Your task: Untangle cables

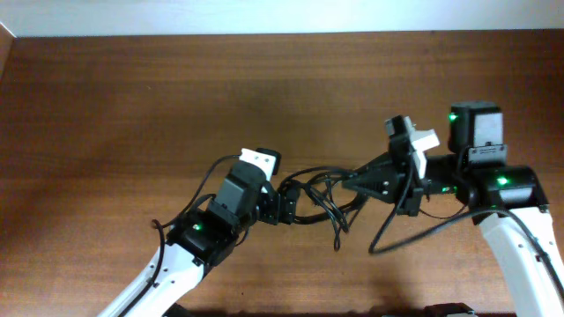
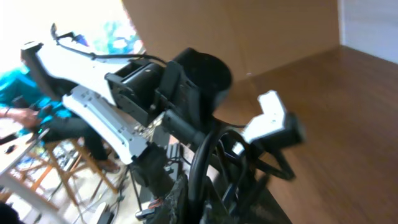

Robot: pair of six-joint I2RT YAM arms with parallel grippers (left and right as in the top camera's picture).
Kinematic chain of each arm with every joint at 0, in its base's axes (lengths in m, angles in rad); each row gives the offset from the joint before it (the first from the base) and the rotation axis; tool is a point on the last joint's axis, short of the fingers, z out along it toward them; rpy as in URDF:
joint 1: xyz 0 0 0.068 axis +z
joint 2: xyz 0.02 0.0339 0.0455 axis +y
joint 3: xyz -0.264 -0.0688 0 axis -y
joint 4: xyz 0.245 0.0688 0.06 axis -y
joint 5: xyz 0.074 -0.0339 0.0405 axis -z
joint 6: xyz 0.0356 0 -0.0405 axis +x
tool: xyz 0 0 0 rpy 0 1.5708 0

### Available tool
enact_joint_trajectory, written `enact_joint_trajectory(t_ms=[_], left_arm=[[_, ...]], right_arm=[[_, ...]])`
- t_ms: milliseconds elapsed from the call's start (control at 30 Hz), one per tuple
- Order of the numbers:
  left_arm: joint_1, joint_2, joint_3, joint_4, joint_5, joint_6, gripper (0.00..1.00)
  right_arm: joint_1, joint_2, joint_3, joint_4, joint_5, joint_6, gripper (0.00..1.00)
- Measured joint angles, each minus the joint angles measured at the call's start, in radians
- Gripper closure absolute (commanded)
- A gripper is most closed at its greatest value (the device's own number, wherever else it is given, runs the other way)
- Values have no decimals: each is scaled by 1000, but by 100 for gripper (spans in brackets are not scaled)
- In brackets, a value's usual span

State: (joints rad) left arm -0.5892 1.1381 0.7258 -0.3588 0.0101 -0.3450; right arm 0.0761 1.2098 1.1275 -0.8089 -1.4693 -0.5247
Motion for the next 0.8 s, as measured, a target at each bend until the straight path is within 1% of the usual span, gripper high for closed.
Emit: enact_joint_trajectory(t_ms=[100,167,300,367,400,533,600,633,667,700,733,767,800], left_arm=[[83,-1,12,-76,8,0,2],[128,5,11,-102,8,1,1],[133,7,10,-83,61,25,0],[133,8,9,-81,80,43,0],[133,8,9,-77,88,51,0],[133,8,9,-60,92,62,0],[133,-8,4,-37,92,77,1],[133,-39,2,-18,96,87,1],[133,-79,1,1,109,95,1],[133,-101,-3,23,121,99,1],[133,-132,-4,59,138,103,1],[133,-182,-4,84,157,106,1],[133,-204,-4,93,164,107,1]], right_arm=[[-100,0,-2,-1,-1,48,96],[-125,-1,-2,2,-17,56,96],[-127,-1,-2,2,-16,59,96],[-128,-2,-2,2,18,82,96],[-128,-2,-2,3,59,107,96],[-129,-5,-2,2,322,296,96],[-129,-5,-2,0,422,364,94],[-129,-5,-2,-7,465,395,62],[-129,-5,-2,-10,486,406,42],[-129,-5,-2,-23,502,416,28],[-129,-5,-2,-30,513,417,17],[-129,-5,-1,-46,523,422,13],[-129,-5,0,-63,524,426,13]])
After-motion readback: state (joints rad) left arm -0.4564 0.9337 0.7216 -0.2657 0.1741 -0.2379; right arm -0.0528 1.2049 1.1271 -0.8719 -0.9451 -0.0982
